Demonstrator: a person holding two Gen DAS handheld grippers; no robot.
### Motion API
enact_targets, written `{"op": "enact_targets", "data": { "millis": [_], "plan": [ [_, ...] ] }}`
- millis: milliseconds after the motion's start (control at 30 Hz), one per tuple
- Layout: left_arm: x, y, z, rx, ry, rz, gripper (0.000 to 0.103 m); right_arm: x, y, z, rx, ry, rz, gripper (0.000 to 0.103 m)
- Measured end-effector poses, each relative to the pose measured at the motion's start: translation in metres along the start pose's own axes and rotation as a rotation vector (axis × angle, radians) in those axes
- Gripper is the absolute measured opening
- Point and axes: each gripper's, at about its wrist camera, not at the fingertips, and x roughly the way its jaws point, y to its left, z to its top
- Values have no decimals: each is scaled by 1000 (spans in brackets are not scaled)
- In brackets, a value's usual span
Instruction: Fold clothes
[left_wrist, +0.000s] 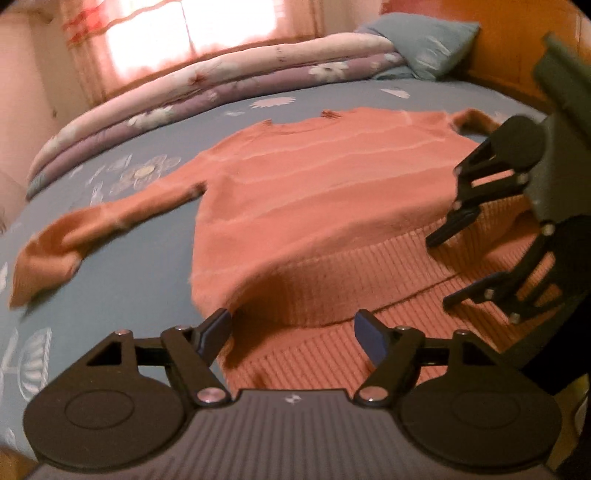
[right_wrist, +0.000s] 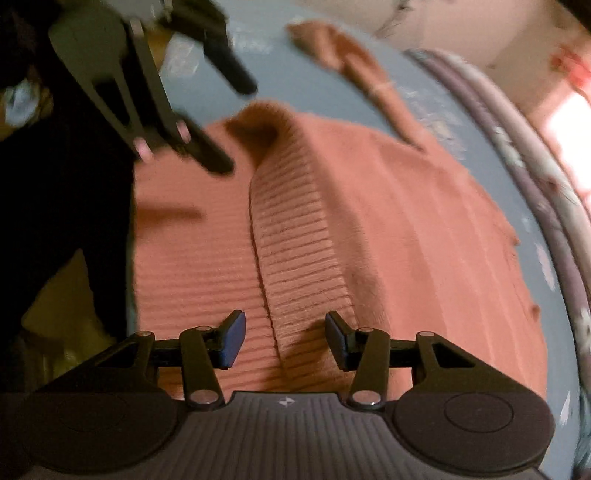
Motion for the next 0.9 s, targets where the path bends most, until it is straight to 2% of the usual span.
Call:
{"op": "enact_targets", "data": {
  "millis": [200,233,267,300,333,367,433,667,767,867,900],
  "plan": [
    [0,2,-3,1,-26,-55,78,11,-37,9,0,79,188,53],
    [1,0,-2,10,-32,-67,78,13,-42,11,11,94,215,49],
    [2,-1,-1,20,-38,-78,78,15,-46,13,24,103,231,31],
    [4,-3,1,30,-40,-86,78,15,-49,15,30,109,235,24],
    [6,-5,2,47,-41,-92,78,15,-52,16,34,118,240,23],
    [7,-8,3,74,-44,-97,78,15,-52,17,38,119,244,16],
    [10,-17,5,156,-57,-99,78,10,-51,18,39,115,237,13],
    [28,-66,-4,526,-122,-7,78,-11,-50,14,69,97,234,13],
    [36,-84,-7,641,-164,36,78,-19,-56,16,105,83,244,13],
    [46,-94,-10,739,-200,140,77,-24,-61,21,152,57,272,13],
    [49,-95,-10,763,-207,170,69,-27,-61,21,164,49,279,13]
  ]
}}
